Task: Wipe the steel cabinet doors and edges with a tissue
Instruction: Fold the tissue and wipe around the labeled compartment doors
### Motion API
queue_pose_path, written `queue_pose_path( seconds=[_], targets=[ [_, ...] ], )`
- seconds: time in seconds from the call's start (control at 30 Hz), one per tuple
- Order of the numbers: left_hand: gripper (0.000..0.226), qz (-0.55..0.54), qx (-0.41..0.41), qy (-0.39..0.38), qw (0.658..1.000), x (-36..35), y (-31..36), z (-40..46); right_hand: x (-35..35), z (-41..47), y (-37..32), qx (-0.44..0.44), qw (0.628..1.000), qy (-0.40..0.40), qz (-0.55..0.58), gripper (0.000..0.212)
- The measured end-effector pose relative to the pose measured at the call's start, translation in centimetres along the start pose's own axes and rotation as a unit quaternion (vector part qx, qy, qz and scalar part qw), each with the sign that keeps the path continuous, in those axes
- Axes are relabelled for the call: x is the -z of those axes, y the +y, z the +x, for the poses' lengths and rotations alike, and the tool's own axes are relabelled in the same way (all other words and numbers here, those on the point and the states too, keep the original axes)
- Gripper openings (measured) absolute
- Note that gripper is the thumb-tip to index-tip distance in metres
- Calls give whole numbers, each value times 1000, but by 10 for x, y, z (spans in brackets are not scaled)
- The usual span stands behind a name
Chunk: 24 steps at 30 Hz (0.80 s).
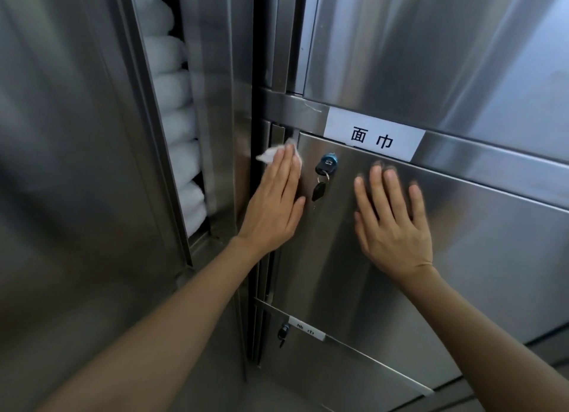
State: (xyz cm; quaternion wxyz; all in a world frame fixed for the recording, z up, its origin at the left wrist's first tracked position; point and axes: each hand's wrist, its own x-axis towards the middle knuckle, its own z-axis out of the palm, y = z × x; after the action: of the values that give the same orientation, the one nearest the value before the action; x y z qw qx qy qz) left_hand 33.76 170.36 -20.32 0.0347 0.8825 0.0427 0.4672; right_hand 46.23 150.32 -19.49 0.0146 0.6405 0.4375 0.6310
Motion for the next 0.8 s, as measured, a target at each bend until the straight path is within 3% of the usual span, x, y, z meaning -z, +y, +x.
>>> queue_pose_path(
  seconds=[0.1, 0.27, 0.43, 0.63, 0.8],
  targets=[
    [63, -7, 1, 20, 1000, 0, 2, 12, 0, 0, 0, 1, 1000, -3, -6, 61],
    [66, 17, 18, -46, 999, -22, 1, -47, 1, 1, 0, -3, 1000, 2, -9, 61],
    [65, -12, 4, 28, 1000, -11, 2, 1, 0, 1, 0, 3, 1000, -8, -1, 61],
    [67, 13, -1, -6, 1000, -29, 0, -46, 0, 2, -1, -1, 1000, 4, -4, 61],
    [65, -2, -19, 60, 998, -7, -2, 17, 0, 4, -4, -13, 1000, 3, -6, 62]
  ],
)
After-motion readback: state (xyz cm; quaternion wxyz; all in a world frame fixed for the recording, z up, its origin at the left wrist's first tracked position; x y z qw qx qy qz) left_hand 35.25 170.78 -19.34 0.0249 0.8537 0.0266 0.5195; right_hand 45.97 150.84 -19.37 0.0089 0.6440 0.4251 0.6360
